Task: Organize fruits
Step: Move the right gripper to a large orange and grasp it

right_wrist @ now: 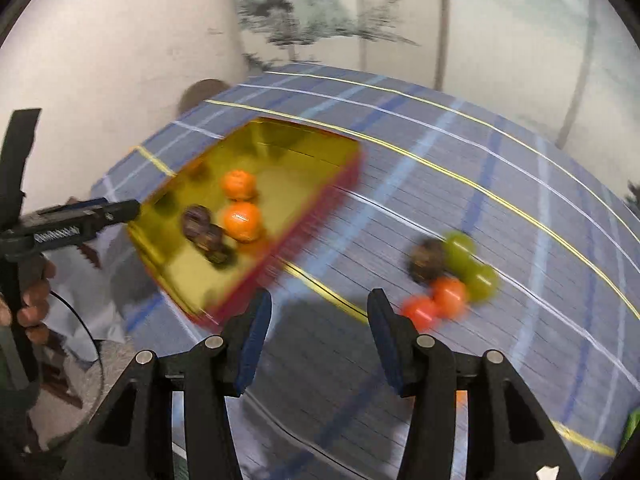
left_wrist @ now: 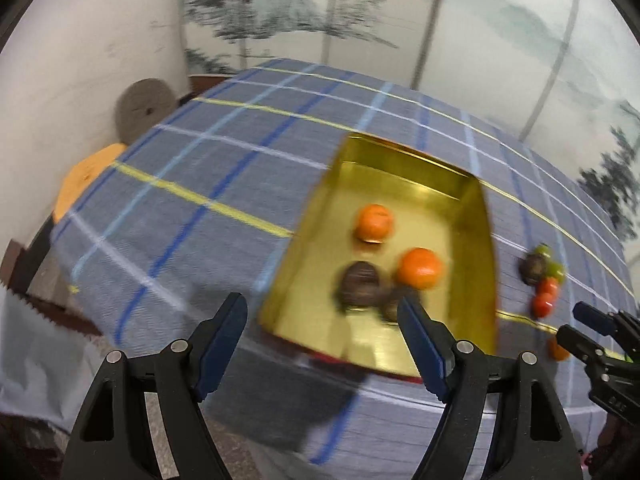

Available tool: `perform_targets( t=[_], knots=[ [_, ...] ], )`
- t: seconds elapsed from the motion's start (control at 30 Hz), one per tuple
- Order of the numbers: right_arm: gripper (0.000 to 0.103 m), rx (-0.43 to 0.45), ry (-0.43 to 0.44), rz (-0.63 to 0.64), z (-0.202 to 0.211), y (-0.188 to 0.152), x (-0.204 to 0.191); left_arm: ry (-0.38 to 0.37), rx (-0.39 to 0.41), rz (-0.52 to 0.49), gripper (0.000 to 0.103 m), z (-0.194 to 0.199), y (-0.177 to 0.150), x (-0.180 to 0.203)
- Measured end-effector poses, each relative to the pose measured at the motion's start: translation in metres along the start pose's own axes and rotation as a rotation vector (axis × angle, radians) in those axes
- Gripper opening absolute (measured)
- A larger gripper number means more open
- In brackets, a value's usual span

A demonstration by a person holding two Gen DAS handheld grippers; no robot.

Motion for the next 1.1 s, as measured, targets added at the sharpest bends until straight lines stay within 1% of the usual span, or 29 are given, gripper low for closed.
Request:
perform_targets(
  t=[0.1, 0.2, 0.37, 0.57, 0.67, 0.7, 0.8, 0.83, 1.0, 1.1],
  knots=[
    [0.048, -0.029, -0.042, -0.060, 0.000, -0.024, 0.033, -0.022, -0.004, -0.057, 0.078, -0.002, 0.000, 0.031],
    [0.048, -0.050, -0.051, -0.111, -0.004, -0.044, 0.055, -0.044, -0.014, -0.115, 0.078, -0.007, -0.002, 0.061],
    [0.048, -0.069, -0.055, -0.168, -0.017, -0.063, 0.074, -0.040, -0.031, -0.197, 0.078, -0.017, -0.010, 0.104],
    [0.048, -0.065, -0.025, -0.206, -0.032, -0.066, 0.080, -0.039, -0.044, -0.252, 0.078, -0.026, -0.012, 0.135],
    [0.048, -0.058, -0.040, -0.191, -0.039, -0.062, 0.079, -0.033, -0.049, -0.268, 0.078, -0.032, -0.011, 0.145],
    [0.047, -0.061, -0.039, -0.189, -0.041, -0.062, 0.078, -0.030, -0.049, -0.272, 0.078, -0.033, -0.010, 0.148],
    [0.036, -0.045, -0.074, -0.162, -0.043, -0.060, 0.078, -0.031, -0.049, -0.281, 0.078, -0.035, -0.008, 0.155],
    [0.034, -0.043, -0.078, -0.154, -0.043, -0.060, 0.077, -0.028, -0.049, -0.283, 0.078, -0.036, -0.006, 0.158],
    [0.032, -0.034, -0.078, -0.141, -0.039, -0.061, 0.083, -0.029, -0.055, -0.299, 0.078, -0.042, -0.004, 0.173],
    [0.032, 0.001, -0.113, -0.155, -0.028, -0.060, 0.102, -0.038, -0.061, -0.319, 0.078, -0.046, -0.005, 0.186]
  ],
)
Point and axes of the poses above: each gripper's, at about its wrist camera, not at the fingertips, and z roughly against the way its jaws point, x to its right, y to its top, the point moved 9 cm from there along -z, roughly the way its jaws point, and after that the axes turned 14 degrees about -x, right-handed, at the moved point
